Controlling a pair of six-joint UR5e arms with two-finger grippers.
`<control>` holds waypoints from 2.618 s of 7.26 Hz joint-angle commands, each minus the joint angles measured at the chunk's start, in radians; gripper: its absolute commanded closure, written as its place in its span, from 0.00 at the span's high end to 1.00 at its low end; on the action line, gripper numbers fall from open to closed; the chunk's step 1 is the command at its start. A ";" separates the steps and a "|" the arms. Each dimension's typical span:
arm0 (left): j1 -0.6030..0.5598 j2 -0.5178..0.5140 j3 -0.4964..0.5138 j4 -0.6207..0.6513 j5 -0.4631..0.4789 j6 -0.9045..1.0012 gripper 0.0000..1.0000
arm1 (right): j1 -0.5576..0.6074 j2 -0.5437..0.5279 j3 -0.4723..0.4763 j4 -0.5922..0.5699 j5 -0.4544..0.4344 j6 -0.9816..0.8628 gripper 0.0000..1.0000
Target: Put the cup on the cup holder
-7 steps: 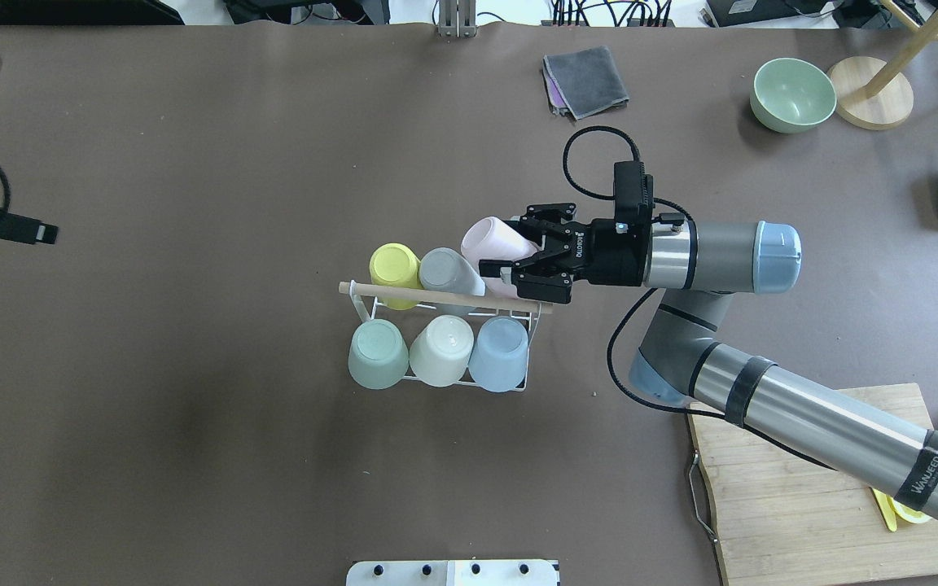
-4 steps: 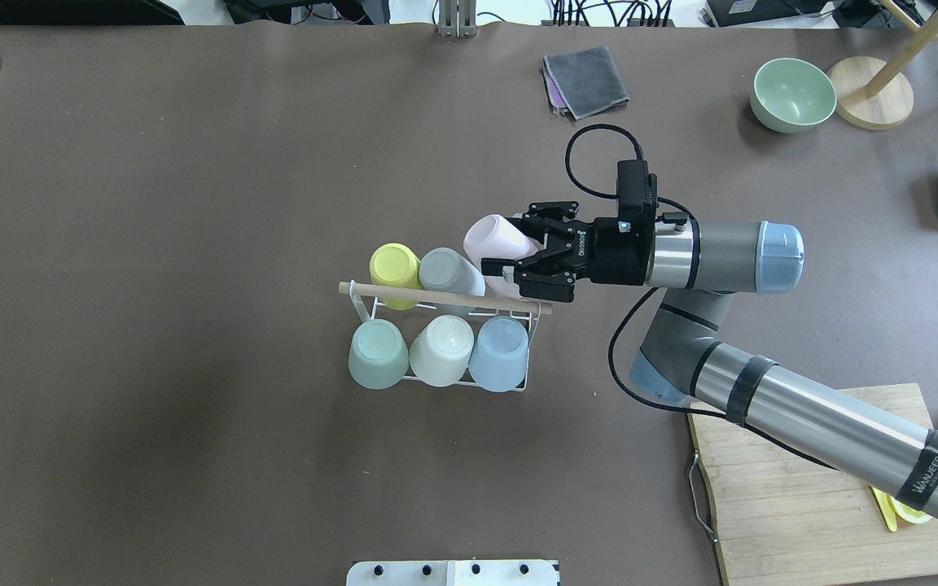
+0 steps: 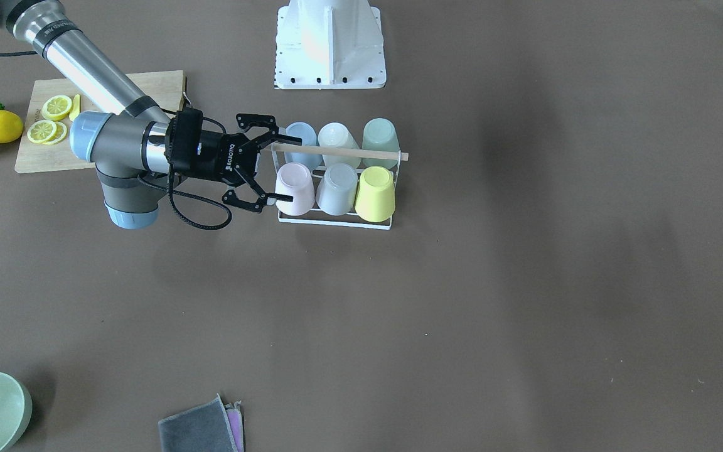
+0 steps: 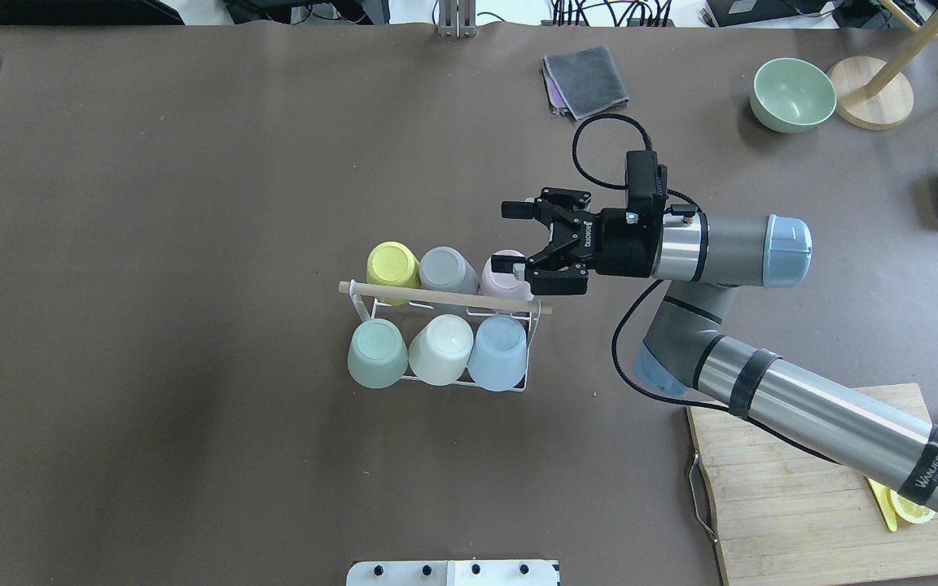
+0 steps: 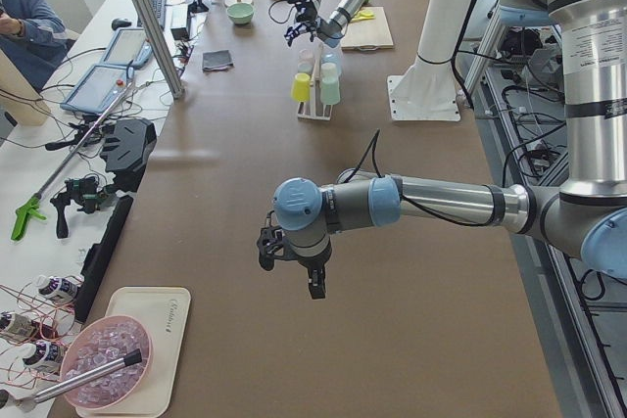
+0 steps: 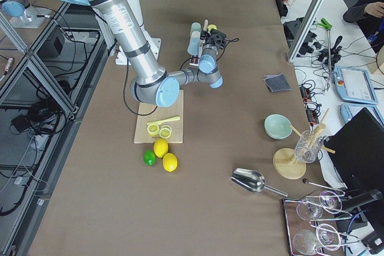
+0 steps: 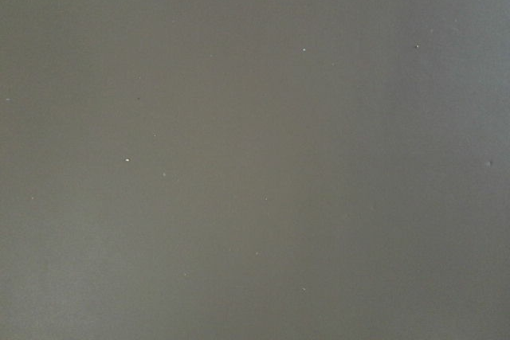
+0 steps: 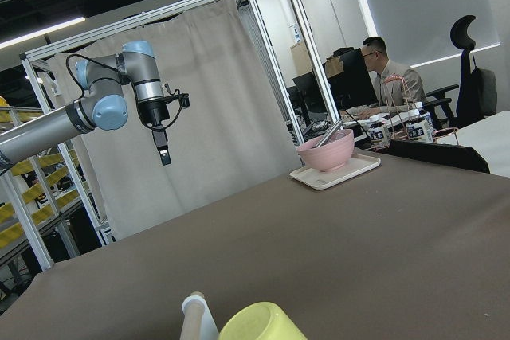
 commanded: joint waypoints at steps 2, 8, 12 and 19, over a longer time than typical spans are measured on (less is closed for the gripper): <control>0.000 -0.023 0.006 0.007 0.023 0.002 0.98 | 0.107 0.016 0.009 -0.080 -0.030 -0.003 1.00; -0.010 -0.019 0.035 0.002 0.026 0.000 0.98 | 0.218 -0.089 0.388 -1.015 -0.105 -0.005 1.00; -0.056 -0.009 0.030 0.002 0.028 -0.001 0.98 | 0.220 -0.263 0.668 -1.670 -0.041 0.006 1.00; -0.058 -0.028 0.030 0.001 0.026 0.000 0.98 | 0.543 -0.414 0.670 -2.337 0.135 -0.171 1.00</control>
